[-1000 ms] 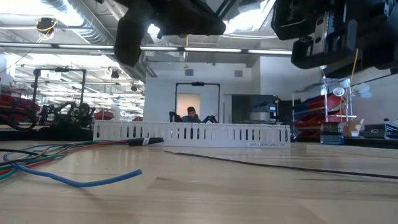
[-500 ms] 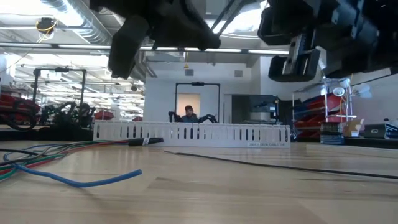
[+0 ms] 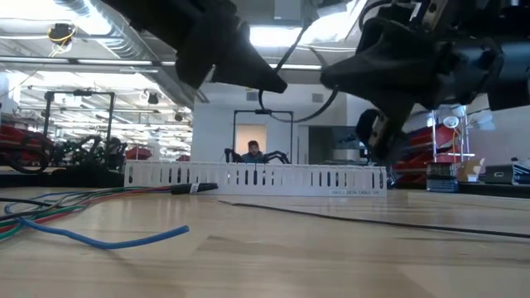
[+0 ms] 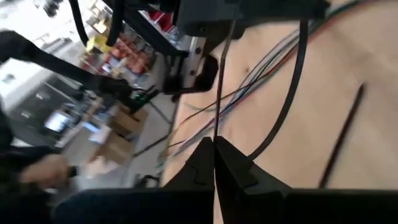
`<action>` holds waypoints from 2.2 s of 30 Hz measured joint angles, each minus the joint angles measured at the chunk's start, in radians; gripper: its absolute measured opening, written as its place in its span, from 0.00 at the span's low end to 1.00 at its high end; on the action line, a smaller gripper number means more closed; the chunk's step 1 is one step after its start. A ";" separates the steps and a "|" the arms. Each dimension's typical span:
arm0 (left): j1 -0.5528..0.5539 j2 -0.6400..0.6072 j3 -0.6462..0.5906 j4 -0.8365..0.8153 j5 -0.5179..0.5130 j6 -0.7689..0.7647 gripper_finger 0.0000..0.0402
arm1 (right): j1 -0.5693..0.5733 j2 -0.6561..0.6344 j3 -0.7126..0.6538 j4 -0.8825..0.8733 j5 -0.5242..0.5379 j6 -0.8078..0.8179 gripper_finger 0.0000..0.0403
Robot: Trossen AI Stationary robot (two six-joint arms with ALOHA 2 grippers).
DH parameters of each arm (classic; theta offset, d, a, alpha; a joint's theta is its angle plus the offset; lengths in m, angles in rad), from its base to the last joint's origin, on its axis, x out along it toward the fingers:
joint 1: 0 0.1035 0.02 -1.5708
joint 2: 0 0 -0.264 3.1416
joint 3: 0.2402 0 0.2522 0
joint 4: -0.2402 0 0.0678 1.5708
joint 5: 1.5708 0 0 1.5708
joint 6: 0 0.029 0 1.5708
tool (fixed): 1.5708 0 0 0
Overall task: Ziptie cables
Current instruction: Prepare the black ziptie
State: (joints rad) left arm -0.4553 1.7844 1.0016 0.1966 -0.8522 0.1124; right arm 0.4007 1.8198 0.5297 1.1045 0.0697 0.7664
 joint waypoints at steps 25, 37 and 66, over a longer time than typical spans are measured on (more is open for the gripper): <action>0.079 0.000 0.001 -0.023 0.091 -0.426 0.26 | 0.049 0.001 0.000 -0.257 0.118 -0.226 0.00; 0.113 -0.016 0.001 -0.119 0.169 -0.692 0.30 | 0.107 0.001 0.000 -0.225 0.222 -0.298 0.00; 0.239 0.161 -0.020 0.015 0.405 -1.187 0.48 | 0.176 0.002 0.063 -0.247 0.306 -0.486 0.00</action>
State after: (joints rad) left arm -0.2161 1.9450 0.9813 0.2117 -0.4467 -1.0744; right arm 0.5766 1.8214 0.5930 0.8570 0.3756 0.2802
